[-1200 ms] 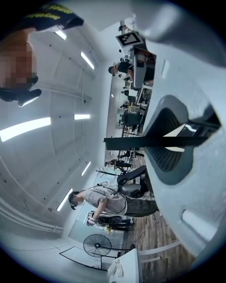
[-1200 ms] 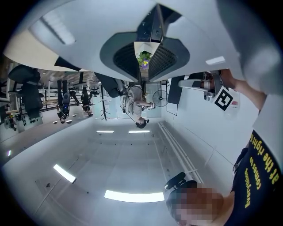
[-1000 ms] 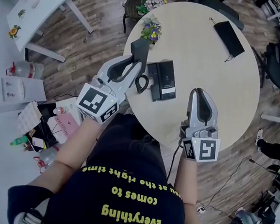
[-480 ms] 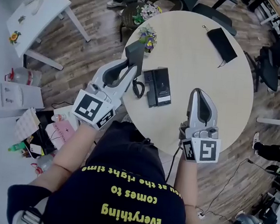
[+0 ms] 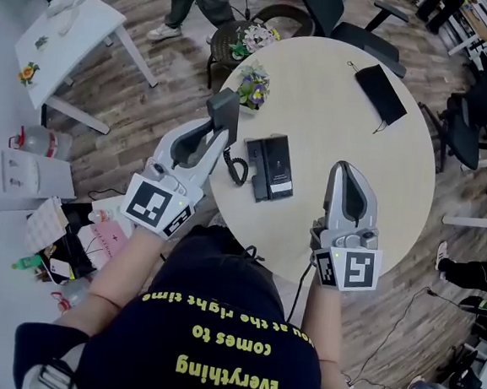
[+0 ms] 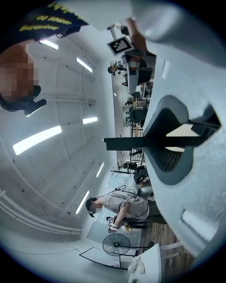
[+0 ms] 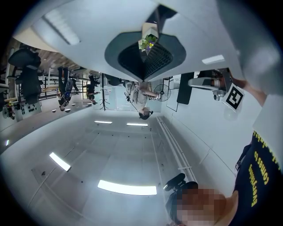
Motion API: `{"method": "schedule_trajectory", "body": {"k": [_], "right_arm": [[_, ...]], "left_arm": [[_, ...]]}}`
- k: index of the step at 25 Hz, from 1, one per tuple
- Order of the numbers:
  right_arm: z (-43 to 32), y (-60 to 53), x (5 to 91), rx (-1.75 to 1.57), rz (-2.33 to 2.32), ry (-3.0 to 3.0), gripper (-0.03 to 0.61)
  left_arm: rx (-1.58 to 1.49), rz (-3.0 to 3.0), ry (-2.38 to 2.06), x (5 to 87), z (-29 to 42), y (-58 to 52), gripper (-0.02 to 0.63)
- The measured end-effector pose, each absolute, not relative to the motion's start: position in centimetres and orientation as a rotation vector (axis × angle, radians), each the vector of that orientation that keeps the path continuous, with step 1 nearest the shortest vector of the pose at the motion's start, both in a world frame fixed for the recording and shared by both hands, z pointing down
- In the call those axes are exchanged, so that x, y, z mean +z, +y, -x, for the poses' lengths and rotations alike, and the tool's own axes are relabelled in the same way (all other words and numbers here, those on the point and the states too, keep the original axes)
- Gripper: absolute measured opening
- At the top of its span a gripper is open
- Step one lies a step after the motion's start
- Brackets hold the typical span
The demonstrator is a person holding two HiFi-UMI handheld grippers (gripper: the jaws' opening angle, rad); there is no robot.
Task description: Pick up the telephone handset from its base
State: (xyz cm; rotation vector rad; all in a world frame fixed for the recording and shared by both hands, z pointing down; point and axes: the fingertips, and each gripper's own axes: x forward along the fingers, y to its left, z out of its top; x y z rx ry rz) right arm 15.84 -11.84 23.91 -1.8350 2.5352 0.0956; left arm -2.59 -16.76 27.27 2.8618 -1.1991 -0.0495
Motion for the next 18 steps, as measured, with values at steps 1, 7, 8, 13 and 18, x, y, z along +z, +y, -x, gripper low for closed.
{"method": "schedule_trajectory", "body": {"k": [1, 7, 8, 13, 18], "right_arm": [[-15.79, -11.94, 23.79, 0.101, 1.835, 2.535, 0.011], [-15.50, -12.38, 23.36, 0.127, 1.834, 2.530, 0.011], [-15.43, -12.43, 23.27, 0.129, 1.834, 2.528, 0.011], [-15.10, -12.56, 22.92, 0.147, 1.840, 2.520, 0.011], [-15.16, -12.66, 22.85, 0.160, 1.882, 2.496, 0.011]], "left_arm": [[-0.053, -2.862, -1.202, 27.17, 2.71, -16.81, 0.071], [-0.063, -2.868, -1.206, 26.96, 3.09, -16.98, 0.071], [-0.066, -2.869, -1.205, 26.90, 3.15, -16.99, 0.071], [-0.069, -2.873, -1.195, 26.86, 3.23, -16.99, 0.071], [-0.071, -2.870, -1.183, 27.11, 3.28, -17.01, 0.071]]}}
